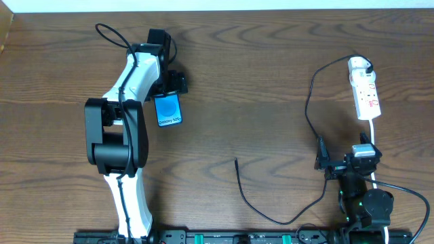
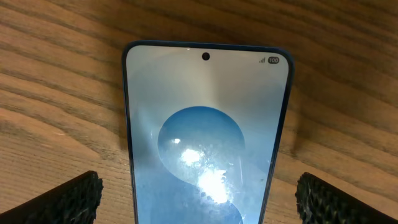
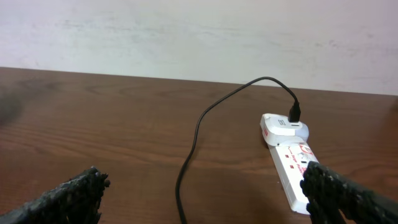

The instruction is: Plug charger to phone and switch on socket

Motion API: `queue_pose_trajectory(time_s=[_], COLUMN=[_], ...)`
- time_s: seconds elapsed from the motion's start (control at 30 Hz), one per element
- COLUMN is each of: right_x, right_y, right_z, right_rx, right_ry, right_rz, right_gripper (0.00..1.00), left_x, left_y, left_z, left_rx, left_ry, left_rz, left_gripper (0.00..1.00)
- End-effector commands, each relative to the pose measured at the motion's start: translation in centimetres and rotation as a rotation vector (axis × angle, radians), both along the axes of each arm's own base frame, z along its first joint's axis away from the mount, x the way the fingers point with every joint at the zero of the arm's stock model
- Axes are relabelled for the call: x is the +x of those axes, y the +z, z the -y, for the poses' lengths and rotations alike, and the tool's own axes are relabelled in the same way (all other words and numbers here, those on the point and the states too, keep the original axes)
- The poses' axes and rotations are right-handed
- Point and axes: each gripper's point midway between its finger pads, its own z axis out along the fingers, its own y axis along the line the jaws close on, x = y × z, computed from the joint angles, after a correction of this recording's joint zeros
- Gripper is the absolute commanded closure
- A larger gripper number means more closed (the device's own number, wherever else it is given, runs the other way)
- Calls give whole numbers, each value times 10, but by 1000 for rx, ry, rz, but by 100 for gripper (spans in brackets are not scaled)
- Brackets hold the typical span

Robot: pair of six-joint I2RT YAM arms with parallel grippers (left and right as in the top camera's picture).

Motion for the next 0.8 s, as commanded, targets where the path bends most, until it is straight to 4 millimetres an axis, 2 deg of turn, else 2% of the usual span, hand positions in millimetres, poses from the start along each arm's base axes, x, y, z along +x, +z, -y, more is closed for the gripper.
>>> queue_pose_trajectory(time_s=[0.0, 0.77], right_x=[0, 0], right_y=[0, 0], right_z=[-2, -2], right_rx=[-11, -11], right_ry=[12, 12], right_rz=[3, 3], right_gripper=[1, 1], left_x=[-4, -4], left_y=[-4, -8], left_z=[-5, -5], left_rx=[21, 21], left_ry=[4, 4], left_rz=[-10, -5], left_gripper=[1, 1])
